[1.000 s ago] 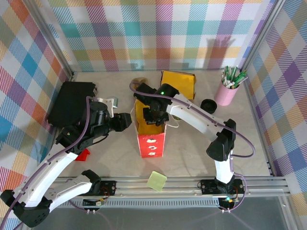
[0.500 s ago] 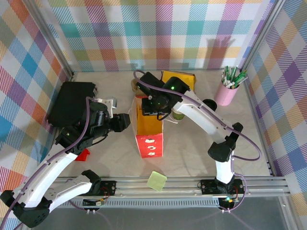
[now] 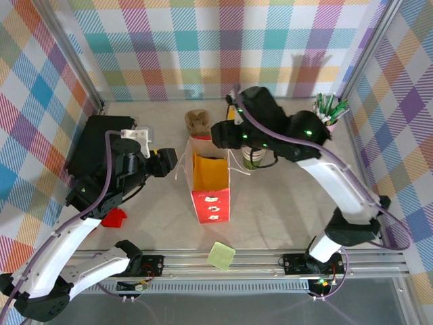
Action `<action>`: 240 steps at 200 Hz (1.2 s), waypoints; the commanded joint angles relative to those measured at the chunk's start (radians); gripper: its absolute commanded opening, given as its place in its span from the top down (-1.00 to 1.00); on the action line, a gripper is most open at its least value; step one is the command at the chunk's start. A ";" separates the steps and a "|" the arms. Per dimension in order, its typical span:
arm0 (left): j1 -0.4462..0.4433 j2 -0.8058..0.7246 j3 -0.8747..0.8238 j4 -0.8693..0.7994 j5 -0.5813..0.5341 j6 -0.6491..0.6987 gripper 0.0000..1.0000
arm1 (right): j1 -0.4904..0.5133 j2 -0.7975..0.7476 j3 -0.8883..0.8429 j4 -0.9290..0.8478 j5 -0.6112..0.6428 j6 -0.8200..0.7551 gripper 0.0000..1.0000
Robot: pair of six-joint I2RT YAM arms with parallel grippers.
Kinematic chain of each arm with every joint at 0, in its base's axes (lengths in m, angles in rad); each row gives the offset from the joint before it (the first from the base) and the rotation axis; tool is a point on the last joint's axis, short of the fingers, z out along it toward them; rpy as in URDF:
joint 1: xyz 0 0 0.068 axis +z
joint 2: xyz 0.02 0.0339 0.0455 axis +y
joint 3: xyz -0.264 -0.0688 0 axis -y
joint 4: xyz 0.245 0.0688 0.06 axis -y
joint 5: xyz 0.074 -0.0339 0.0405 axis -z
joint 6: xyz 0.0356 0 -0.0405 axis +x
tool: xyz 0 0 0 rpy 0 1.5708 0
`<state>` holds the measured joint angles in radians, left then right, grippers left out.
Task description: Pack the takeout coffee
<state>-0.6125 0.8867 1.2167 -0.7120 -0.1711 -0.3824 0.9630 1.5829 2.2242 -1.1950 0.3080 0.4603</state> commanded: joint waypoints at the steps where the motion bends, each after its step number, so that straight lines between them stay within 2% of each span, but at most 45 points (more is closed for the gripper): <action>1: 0.008 -0.016 0.046 -0.019 -0.110 0.052 -0.19 | -0.009 -0.092 -0.082 0.096 0.108 -0.120 -0.29; 36: 0.008 -0.013 0.065 -0.003 -0.258 0.115 -0.38 | -0.130 -0.250 -0.283 0.183 0.145 -0.152 -0.54; 63: 0.011 -0.010 0.026 0.053 -0.419 0.181 -0.62 | -0.298 -0.403 -0.518 0.289 0.150 -0.168 -0.77; 84: 0.019 -0.012 -0.038 0.122 -0.562 0.219 -0.94 | -0.461 -0.522 -0.755 0.405 0.124 -0.180 -1.00; 88: 0.024 -0.014 -0.056 0.141 -0.589 0.229 -0.99 | -0.496 -0.543 -0.796 0.423 0.111 -0.179 -0.98; 99: 0.036 -0.023 -0.121 0.215 -0.643 0.271 -0.99 | -0.578 -0.595 -0.906 0.473 0.075 -0.179 -0.98; 120: 0.089 -0.036 -0.263 0.375 -0.680 0.339 -0.99 | -0.694 -0.666 -1.117 0.582 0.053 -0.182 -0.98; 145: 0.205 -0.017 -0.437 0.548 -0.667 0.333 -0.99 | -0.747 -0.724 -1.385 0.805 0.096 -0.228 -0.98; 160: 0.286 0.008 -0.528 0.607 -0.616 0.274 -0.99 | -0.757 -0.735 -1.538 0.960 0.131 -0.283 -0.98; 178: 0.361 0.039 -0.640 0.705 -0.532 0.228 -0.99 | -0.759 -0.710 -1.673 1.138 0.107 -0.363 -0.98; 207: 0.416 0.138 -0.789 0.929 -0.476 0.258 -0.99 | -0.770 -0.599 -1.816 1.399 0.103 -0.395 -0.98; 240: 0.437 0.274 -0.918 1.269 -0.390 0.344 -0.99 | -0.782 -0.429 -1.916 1.723 0.000 -0.473 -0.98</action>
<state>-0.1967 1.0924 0.3592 0.2085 -0.6476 -0.0963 0.1921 1.0599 0.3405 0.1726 0.3752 0.0704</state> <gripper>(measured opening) 0.997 0.990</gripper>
